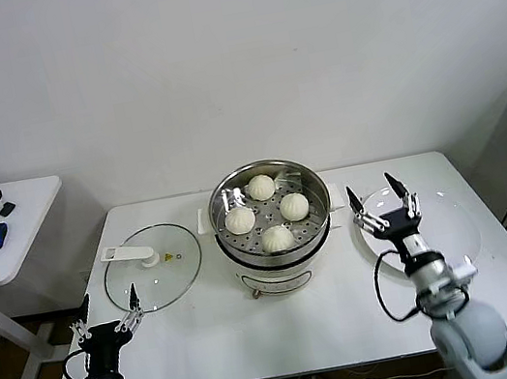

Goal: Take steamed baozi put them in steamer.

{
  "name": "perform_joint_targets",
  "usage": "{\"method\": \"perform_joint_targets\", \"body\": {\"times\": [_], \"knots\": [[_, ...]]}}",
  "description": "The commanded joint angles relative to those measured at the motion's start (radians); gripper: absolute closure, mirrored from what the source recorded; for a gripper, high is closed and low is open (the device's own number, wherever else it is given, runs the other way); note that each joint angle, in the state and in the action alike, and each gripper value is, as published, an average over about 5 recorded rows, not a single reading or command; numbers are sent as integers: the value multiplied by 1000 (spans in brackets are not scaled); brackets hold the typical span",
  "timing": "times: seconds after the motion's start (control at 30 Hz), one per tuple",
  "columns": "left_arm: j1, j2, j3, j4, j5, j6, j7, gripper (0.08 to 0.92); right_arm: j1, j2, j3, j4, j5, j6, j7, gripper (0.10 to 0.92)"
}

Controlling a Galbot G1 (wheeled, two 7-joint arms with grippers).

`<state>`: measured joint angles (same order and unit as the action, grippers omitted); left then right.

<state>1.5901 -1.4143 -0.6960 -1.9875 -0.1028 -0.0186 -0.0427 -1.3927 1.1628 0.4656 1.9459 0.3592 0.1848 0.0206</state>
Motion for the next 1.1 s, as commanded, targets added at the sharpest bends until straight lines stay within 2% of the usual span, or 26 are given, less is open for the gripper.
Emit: {"method": "perform_joint_targets", "body": {"times": [0.03, 0.33, 1.1], "knots": [[4, -8, 3, -4, 8, -3, -2, 177, -307, 226, 19, -14, -188, 199, -8, 203], [13, -15, 7, -12, 20, -3, -2, 177, -366, 218, -62, -39, -194, 285, 32, 203], [22, -20, 11, -12, 30, -10, -1, 177, -368, 218, -57, -47, -182, 286, 18, 203]]}}
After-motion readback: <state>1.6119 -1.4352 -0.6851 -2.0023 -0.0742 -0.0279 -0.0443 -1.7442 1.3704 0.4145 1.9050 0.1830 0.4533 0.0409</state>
